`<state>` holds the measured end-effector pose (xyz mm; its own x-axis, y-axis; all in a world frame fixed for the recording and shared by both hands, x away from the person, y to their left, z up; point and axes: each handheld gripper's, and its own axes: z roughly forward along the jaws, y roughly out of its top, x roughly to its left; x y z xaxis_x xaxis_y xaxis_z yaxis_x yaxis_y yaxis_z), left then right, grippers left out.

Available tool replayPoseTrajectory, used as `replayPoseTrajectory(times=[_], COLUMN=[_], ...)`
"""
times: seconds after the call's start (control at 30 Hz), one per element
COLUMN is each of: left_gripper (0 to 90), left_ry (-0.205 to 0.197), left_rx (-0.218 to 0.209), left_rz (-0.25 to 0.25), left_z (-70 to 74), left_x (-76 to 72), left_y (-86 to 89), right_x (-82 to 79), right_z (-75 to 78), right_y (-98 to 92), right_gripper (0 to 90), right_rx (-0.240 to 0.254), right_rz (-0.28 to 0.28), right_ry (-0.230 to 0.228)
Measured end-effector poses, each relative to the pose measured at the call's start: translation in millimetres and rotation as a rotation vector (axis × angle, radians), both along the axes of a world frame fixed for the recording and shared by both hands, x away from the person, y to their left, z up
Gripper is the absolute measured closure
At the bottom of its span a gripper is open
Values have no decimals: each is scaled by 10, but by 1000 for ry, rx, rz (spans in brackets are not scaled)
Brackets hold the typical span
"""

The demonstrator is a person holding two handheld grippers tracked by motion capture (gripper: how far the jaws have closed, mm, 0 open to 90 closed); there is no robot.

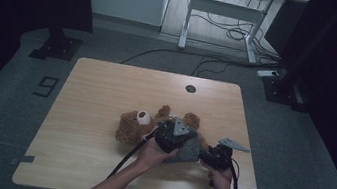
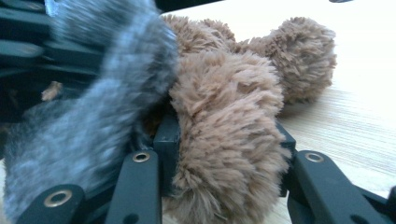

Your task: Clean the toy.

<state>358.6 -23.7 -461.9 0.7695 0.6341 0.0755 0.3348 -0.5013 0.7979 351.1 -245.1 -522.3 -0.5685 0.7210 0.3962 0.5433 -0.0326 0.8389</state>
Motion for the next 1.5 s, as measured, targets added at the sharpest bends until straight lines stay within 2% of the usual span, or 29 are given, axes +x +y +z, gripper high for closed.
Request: replayPoseTrajectory(times=[0.23, 0.5, 0.8, 1.0, 1.13, 1.23, 1.37, 1.5], left_gripper=[804, 803, 801, 799, 799, 800, 802, 803], left_ry=[-29, -43, -57, -44, -19, 25, 61, 123], left_rx=[34, 66, 21, -19, -24, -32, -17, 7], left_rz=[40, 107, 193, 265, 316, 348, 372, 382], left_z=[25, 7, 15, -22, -126, -257, -424, -603], left_x=[-39, -70, -115, -128, -115, -78, -27, 69], left_y=[236, 671, 1233, 1629, 1848, 1985, 2040, 2039], right_x=[13, 24, 30, 32, 42, 47, 51, 56], right_z=[-10, -28, -38, -46, -57, -66, -76, -94], right_y=[-17, -29, -42, -39, -40, -41, -33, -10], right_gripper=[602, 602, 601, 601, 600, 600, 600, 601], right_rx=[4, 16, 19, 26, 28, 35, 36, 33], right_rz=[7, 5, 9, 8, 9, 10, 9, 4], right_ry=[13, 20, 27, 29, 32, 38, 43, 49])
